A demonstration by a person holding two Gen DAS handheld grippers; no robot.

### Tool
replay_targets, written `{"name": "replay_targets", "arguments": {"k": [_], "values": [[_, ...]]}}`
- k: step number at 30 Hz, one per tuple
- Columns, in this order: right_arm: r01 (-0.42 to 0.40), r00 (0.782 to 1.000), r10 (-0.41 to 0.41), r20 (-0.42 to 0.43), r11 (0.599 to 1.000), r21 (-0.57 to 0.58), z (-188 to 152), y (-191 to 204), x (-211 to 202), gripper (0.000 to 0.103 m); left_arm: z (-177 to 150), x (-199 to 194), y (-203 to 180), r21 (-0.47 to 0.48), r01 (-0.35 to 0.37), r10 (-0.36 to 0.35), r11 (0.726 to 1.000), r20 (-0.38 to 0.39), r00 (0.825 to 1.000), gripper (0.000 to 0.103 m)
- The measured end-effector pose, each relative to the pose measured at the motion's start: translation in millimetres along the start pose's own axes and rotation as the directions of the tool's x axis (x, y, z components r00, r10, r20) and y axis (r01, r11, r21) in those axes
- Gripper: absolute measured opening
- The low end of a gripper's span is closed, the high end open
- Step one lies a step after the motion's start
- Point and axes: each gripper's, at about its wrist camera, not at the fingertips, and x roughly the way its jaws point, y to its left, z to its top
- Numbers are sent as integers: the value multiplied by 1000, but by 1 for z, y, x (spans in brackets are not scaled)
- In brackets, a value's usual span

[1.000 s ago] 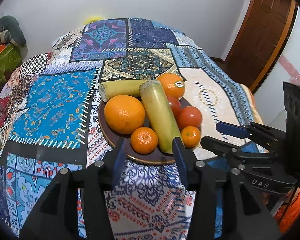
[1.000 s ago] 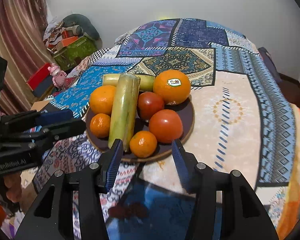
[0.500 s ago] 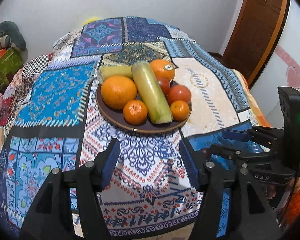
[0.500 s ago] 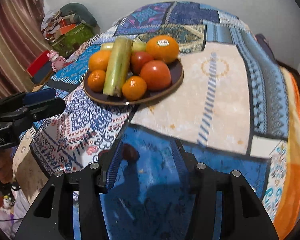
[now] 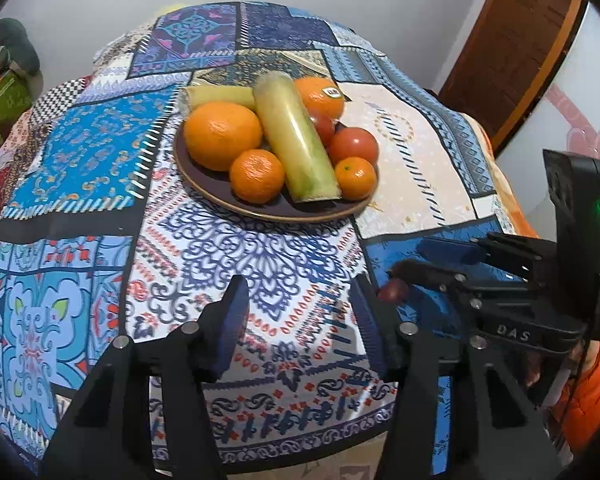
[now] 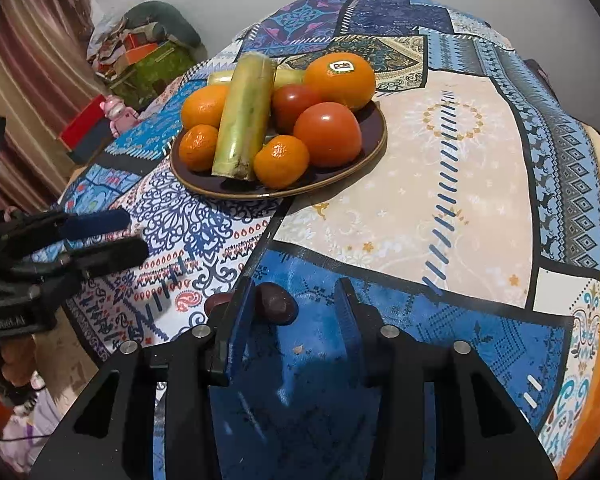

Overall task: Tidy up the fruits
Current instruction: 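Grasp a dark purple plum with the left gripper while the right gripper grasps another, then carry both plums onto the purple plate and open both grippers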

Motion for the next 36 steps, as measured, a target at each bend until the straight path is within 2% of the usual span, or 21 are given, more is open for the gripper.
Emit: {"name": "replay_targets", "arguments": {"k": [6, 14, 15, 21, 25, 28, 29, 31, 33, 36], "values": [[-8, 1000, 7, -12, 1000, -29, -3, 5, -5, 22, -2, 6, -12, 22, 27, -26, 999, -21, 999, 48], [-44, 999, 44, -22, 999, -26, -6, 2, -1, 22, -3, 8, -19, 28, 38, -37, 999, -32, 999, 48], [-45, 999, 45, -17, 999, -28, -6, 3, -2, 18, -3, 8, -18, 24, 41, -40, 999, -37, 999, 48], [-18, 1000, 18, 10, 1000, -2, -9, -4, -11, 18, -2, 17, -25, 13, 78, -77, 997, -70, 995, 48], [0, 1000, -1, 26, 1000, 27, -11, -13, -19, 18, 1, 24, -39, 42, 80, -76, 996, -77, 994, 48], [14, 999, -15, 39, 999, 45, -13, -19, -27, 18, 6, 33, -50, 81, 56, -50, 995, -75, 996, 48], [18, 999, -20, 41, 999, 47, -13, -20, -28, 18, 7, 35, -53, 89, 53, -46, 995, -78, 996, 47], [20, 999, -23, 46, 998, 55, -14, -24, -30, 18, 9, 44, -58, 104, 51, -41, 993, -97, 994, 34], [13, 999, -16, 51, 998, 65, -15, -26, -32, 18, 8, 49, -60, 106, 33, -22, 994, -102, 995, 26], [0, 998, -4, 56, 997, 71, -15, -27, -33, 18, 7, 49, -59, 100, 39, -29, 994, -93, 995, 25]]}}
